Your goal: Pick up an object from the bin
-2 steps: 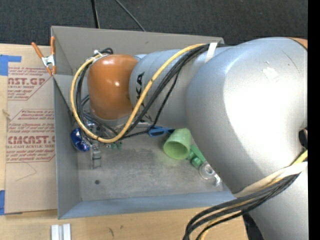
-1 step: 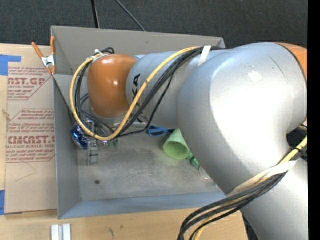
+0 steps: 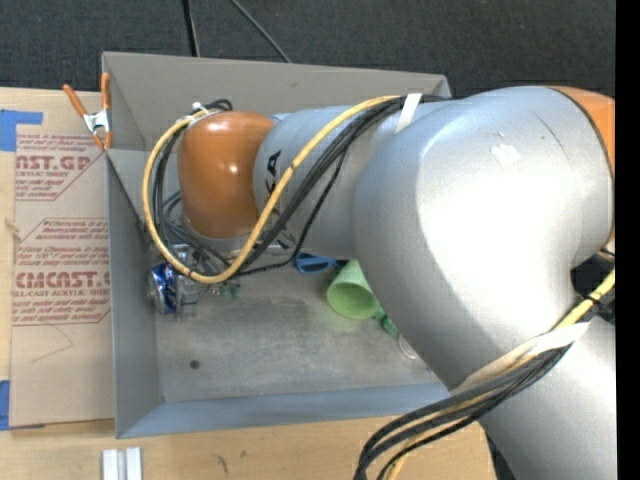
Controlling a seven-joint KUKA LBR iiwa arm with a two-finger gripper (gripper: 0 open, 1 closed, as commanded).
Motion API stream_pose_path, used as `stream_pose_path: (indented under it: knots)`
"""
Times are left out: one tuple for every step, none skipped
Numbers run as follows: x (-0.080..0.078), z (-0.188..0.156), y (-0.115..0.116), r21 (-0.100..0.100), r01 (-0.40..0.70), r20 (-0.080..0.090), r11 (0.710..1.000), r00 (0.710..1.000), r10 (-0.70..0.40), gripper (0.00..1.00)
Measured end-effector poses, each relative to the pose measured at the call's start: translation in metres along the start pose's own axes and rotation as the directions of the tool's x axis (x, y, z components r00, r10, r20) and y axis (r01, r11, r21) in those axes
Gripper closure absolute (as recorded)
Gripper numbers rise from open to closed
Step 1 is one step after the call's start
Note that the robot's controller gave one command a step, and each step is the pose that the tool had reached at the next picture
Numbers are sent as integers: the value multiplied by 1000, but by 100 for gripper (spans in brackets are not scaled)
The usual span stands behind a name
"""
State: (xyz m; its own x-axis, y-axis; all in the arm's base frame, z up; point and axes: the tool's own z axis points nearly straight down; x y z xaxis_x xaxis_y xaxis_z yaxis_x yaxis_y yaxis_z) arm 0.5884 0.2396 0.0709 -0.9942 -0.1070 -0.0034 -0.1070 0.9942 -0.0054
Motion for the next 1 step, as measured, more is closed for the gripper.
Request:
stream_pose_path:
  knots:
    - [21, -165, -23, -8, -28, 6, 1000, 1000, 28, 100]
